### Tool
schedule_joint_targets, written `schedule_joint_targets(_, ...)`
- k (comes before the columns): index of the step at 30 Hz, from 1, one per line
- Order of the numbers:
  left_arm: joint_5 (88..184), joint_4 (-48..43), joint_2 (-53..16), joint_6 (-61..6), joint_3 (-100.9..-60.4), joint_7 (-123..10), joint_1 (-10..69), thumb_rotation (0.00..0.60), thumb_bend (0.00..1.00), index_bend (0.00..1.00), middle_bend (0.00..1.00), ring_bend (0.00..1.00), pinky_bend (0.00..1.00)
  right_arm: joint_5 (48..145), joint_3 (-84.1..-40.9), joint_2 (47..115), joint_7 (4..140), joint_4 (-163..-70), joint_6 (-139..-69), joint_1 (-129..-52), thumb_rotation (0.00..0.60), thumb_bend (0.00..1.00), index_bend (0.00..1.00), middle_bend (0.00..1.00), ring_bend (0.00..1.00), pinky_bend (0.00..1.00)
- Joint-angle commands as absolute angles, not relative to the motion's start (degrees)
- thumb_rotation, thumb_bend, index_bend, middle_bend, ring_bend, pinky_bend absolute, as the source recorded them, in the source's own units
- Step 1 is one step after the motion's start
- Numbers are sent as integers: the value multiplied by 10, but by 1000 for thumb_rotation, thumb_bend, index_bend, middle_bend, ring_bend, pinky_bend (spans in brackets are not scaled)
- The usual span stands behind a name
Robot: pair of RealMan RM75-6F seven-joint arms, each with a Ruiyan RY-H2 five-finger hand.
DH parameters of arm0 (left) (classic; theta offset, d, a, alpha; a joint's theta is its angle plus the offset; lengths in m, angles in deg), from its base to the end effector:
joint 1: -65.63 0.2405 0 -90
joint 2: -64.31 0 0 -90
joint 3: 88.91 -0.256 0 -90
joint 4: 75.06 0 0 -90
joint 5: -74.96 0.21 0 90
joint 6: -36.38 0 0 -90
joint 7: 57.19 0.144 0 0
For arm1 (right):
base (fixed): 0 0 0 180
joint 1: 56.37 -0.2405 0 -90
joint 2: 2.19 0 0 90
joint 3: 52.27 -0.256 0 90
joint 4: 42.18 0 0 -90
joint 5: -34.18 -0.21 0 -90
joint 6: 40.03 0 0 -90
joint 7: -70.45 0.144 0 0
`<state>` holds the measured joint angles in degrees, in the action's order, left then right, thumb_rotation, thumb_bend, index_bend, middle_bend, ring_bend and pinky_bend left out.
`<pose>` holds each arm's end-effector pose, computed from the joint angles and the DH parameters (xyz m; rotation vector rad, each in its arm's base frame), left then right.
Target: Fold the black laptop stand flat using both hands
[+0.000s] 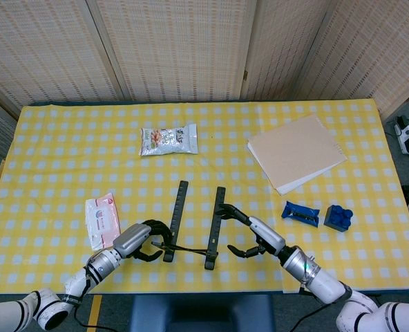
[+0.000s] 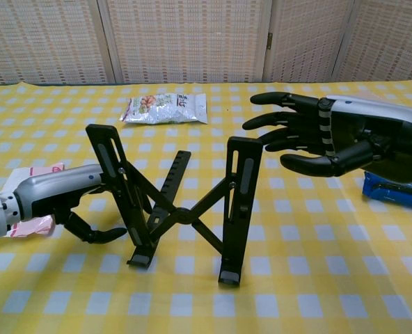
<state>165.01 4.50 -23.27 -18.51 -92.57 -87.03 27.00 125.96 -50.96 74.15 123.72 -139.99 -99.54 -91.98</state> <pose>-0.1890 0.2780 -0.0411 -2.0255 -1.5352 -1.1425 -0.1546 -0.2554 0.0163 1.6673 -2.0895 1.4832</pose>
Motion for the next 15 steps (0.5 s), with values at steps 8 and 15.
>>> schedule_joint_targets(8, 1646, 48, -235, -185, -925, -866, 274, 600, 454, 529, 336, 229, 186, 1260, -509, 742, 1242, -1396, -997, -919, 600, 424, 0, 149, 158, 101)
schedule_joint_targets(15, 1650, 53, -234, -188, -929, -865, 277, 600, 485, 549, 336, 234, 185, 1260, -509, 744, 1243, -1394, -997, -917, 600, 425, 0, 149, 157, 100)
